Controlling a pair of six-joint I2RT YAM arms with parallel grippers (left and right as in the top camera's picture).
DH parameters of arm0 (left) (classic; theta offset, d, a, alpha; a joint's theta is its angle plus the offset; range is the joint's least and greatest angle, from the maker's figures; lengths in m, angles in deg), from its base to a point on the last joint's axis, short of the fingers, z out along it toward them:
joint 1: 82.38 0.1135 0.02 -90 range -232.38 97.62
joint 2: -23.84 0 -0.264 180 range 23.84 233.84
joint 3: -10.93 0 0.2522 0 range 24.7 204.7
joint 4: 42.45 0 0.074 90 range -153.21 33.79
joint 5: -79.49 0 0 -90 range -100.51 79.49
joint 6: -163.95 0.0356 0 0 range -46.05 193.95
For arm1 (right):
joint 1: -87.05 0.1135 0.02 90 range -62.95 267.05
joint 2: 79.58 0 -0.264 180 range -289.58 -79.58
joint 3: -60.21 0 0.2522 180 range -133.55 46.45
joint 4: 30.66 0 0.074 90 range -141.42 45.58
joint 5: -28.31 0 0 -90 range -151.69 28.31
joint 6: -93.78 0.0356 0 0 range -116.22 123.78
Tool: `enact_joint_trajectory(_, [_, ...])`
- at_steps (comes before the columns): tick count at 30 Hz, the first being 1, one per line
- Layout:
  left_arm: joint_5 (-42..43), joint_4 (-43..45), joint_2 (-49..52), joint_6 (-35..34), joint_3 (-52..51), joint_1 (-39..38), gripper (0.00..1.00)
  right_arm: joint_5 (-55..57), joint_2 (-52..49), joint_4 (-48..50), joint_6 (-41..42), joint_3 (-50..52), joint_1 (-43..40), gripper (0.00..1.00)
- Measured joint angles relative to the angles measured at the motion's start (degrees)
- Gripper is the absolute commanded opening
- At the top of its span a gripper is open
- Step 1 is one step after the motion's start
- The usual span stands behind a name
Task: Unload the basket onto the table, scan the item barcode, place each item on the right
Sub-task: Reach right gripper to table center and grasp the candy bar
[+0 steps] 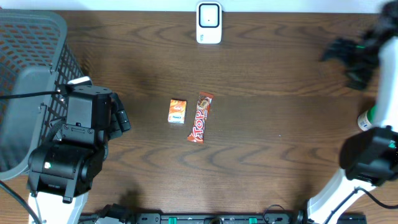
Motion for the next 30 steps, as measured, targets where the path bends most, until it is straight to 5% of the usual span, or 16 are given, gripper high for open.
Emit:
enact_joint_trajectory(12, [0.0,0.0,0.0,0.0,0.0,0.0,0.98,4.4,0.0,15.4,14.1,18.7,37.7,0.99])
enact_joint_trajectory(30, [0.0,0.0,0.0,0.0,0.0,0.0,0.98,6.1,-1.6,25.8,27.2,29.7,52.6,0.93])
